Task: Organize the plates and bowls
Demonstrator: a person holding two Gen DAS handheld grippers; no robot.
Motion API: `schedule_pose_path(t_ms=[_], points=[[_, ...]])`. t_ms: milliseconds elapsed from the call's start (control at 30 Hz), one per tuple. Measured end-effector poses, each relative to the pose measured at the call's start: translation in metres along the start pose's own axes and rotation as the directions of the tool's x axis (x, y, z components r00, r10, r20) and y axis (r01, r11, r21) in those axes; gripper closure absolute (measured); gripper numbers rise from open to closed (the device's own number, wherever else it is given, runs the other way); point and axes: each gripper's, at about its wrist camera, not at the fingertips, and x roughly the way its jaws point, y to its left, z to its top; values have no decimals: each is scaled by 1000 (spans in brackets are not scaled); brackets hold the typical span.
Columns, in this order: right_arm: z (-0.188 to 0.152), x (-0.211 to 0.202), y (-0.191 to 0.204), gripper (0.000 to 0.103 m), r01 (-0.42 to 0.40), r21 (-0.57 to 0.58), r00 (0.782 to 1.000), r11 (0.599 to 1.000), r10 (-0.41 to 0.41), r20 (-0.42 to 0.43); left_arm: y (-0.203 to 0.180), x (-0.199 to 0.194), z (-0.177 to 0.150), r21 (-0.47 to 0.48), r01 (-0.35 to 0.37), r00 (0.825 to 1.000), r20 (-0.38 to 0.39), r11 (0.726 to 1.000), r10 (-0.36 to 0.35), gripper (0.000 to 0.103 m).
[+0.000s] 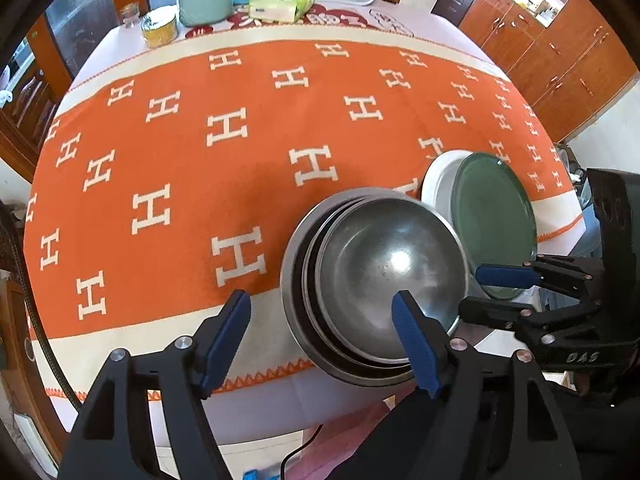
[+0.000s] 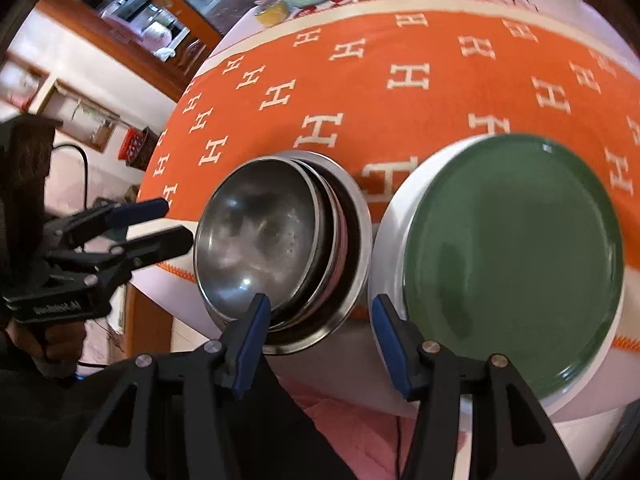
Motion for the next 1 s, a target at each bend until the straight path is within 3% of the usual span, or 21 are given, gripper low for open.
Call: schedule_pose_path(t_ms=[400,567,900,1000], points=[[-1,21,-15,50,-115,189,989,975,131,-72,16,35,-9,-40,9,997,-77,999,-12,31],[1,26,-20,50,-113,251,988,962,135,-76,18,45,-15,-74,34,996,-75,997,-39,31],[1,37,-21,50,-112,290,985,950,146,-97,1,57,-22,-30,41,995,-84,999,-43,34],[2,39,-22,56,-111,298,984,948,147,-100,-1,62,-22,-31,43,995,-89,999,-46,37]])
